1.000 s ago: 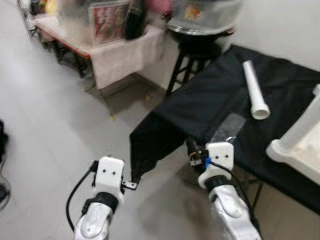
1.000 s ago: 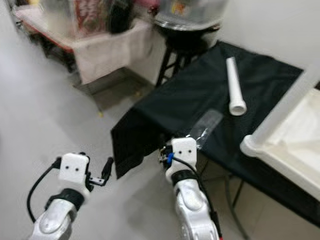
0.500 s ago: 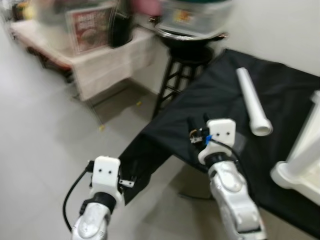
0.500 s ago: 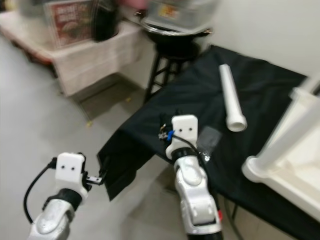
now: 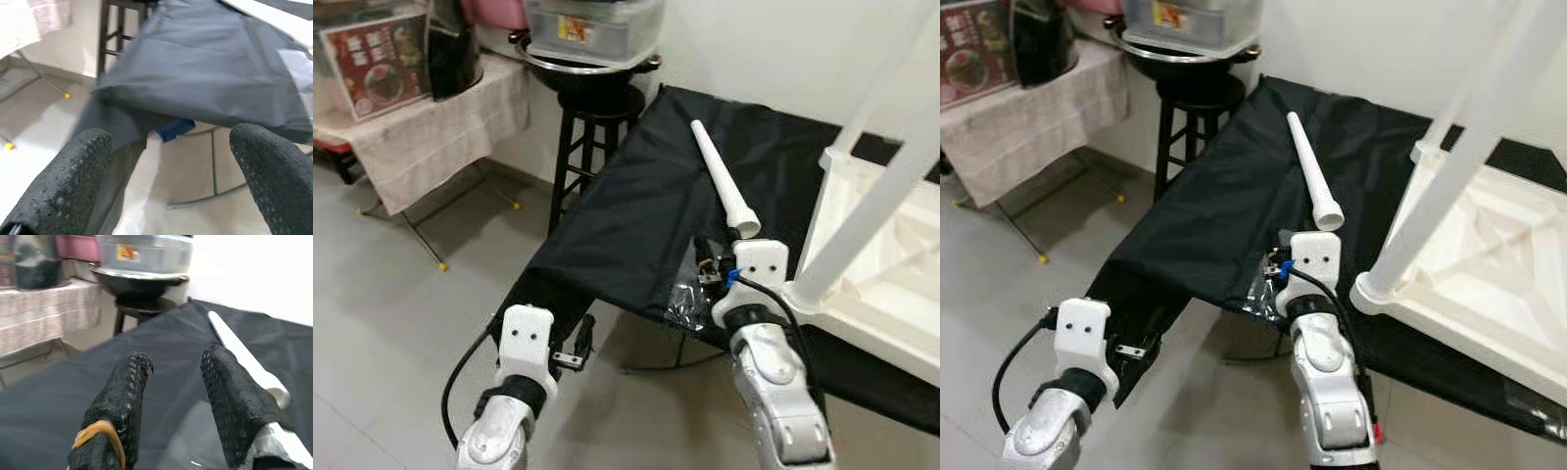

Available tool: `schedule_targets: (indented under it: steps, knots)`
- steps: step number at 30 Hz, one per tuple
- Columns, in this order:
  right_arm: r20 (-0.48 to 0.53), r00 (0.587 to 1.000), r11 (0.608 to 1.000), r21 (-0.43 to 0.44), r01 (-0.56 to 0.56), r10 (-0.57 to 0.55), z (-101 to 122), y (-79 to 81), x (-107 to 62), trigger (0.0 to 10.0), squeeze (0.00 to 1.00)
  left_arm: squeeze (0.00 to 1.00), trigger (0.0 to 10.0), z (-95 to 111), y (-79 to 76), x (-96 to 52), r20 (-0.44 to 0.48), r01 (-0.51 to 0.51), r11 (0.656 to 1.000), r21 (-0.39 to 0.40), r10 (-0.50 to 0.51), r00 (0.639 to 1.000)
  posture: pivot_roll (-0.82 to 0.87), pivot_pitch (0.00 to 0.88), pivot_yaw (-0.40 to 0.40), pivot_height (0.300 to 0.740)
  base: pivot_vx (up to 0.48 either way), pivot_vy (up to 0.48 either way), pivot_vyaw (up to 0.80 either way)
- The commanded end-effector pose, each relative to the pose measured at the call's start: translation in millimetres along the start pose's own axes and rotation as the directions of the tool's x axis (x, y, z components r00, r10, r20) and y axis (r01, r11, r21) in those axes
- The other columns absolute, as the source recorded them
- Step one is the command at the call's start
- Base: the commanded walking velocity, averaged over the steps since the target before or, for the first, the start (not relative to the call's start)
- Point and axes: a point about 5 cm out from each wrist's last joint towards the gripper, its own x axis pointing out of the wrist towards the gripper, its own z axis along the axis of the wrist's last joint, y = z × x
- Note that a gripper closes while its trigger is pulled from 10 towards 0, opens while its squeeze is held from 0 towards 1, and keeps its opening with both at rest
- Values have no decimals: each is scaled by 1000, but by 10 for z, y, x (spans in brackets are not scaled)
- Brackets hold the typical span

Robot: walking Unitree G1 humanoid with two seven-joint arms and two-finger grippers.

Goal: Building children table

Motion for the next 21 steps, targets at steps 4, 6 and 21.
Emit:
schedule_targets:
  steps: [4, 6, 21]
  knots:
    - [-4, 1000, 1000, 15, -11, 11, -14, 34, -48, 10000, 0, 0, 10000, -29, 14, -23, -18, -5, 1000, 5, 5, 1000, 91, 111, -89, 740, 0, 240, 0]
    - [-15, 1000, 1000, 13, -8, 8, -32, 27, -54, 10000, 0, 0, 10000, -23, 15, -25, -15, -5, 1000, 8, 5, 1000, 91, 112, -89, 740, 0, 0, 0]
    - [-20, 1000, 1000, 4, 11, -11, -23, -6, -24, 10000, 0, 0, 10000, 134, 70, 58, 40, -20, 999, 27, 19, 999, 91, 115, -88, 740, 0, 0, -723]
